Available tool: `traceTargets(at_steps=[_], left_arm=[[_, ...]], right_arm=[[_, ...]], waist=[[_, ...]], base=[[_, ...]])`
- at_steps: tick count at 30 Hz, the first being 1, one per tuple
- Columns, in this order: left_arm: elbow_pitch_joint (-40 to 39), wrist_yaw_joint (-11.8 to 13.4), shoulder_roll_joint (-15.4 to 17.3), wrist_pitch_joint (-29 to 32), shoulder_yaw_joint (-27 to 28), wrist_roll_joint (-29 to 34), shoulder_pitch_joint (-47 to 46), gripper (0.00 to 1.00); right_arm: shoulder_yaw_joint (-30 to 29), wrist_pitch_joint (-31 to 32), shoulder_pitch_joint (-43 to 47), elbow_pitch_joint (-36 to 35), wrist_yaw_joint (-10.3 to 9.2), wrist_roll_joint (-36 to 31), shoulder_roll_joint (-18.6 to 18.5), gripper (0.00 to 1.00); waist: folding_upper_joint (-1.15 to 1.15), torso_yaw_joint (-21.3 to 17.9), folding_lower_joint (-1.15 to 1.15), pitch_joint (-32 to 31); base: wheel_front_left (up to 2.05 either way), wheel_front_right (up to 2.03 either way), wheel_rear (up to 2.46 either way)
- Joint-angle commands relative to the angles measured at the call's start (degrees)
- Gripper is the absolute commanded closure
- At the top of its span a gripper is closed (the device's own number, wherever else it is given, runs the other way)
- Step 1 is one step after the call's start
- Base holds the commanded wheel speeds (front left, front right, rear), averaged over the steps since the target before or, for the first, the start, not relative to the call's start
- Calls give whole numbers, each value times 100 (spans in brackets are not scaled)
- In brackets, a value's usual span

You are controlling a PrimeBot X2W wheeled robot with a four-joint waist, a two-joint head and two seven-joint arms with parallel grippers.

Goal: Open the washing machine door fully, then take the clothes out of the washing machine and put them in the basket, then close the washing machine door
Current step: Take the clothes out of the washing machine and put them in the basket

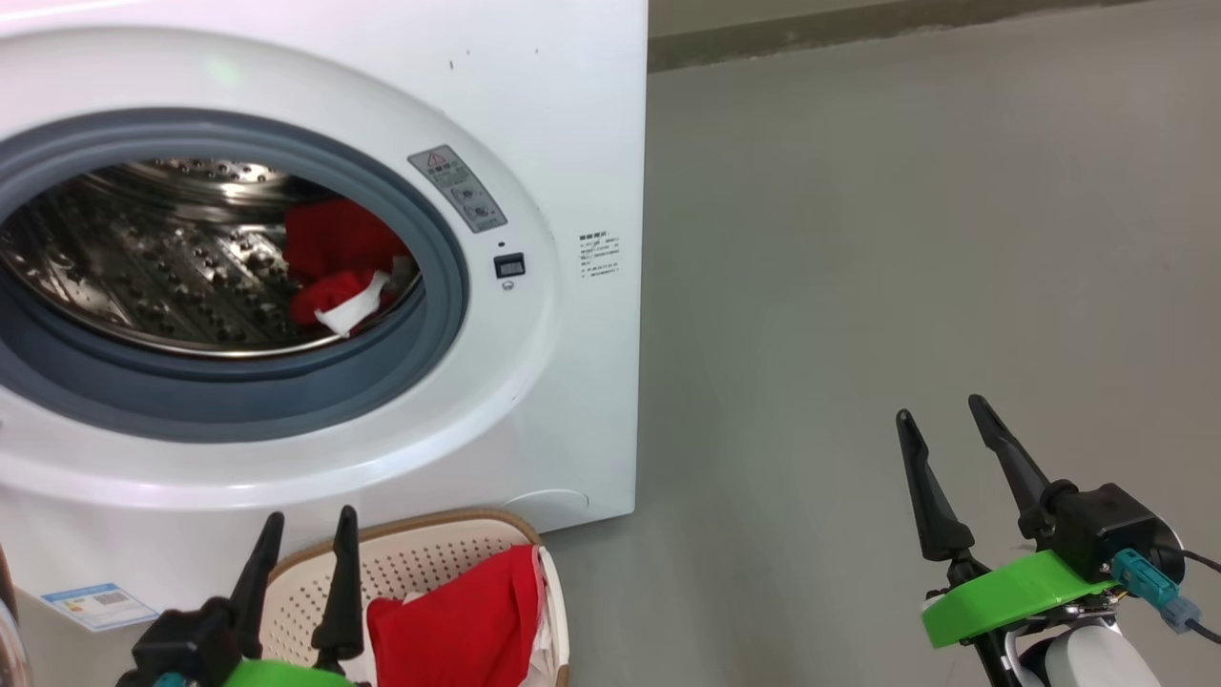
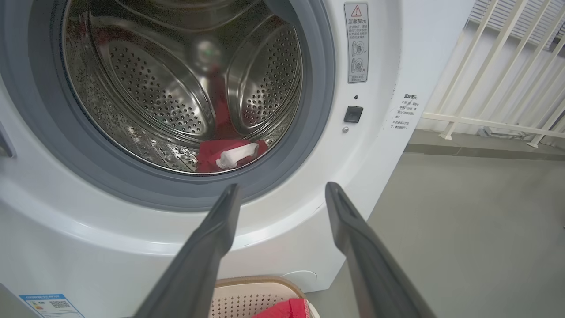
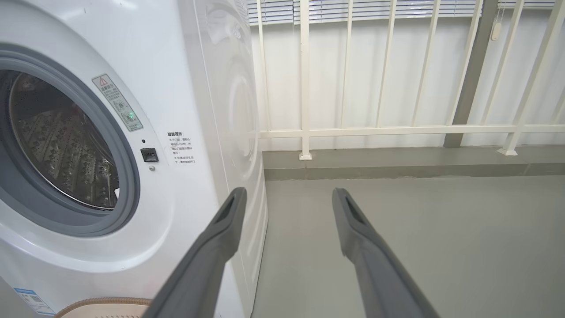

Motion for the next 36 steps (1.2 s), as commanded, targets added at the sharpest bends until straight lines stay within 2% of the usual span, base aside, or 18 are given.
traceTargets(at_steps=[1, 10, 36], left_arm=[[-237, 6, 66, -68, 205, 77, -30, 0], [-875, 53, 6, -69, 353, 217, 382, 0], [-1140, 1, -45, -69, 570, 329, 752, 0]], right_arm=[[98, -37, -68, -182, 37, -72, -2, 0], [66, -37, 89, -333, 37, -166, -2, 0], [50, -37, 350, -566, 37, -195, -2, 0]], waist=[[0, -20, 0, -65], [0, 0, 0, -248], [0, -3, 0, -398]], base=[[0, 0, 0], [0, 0, 0], [0, 0, 0]])
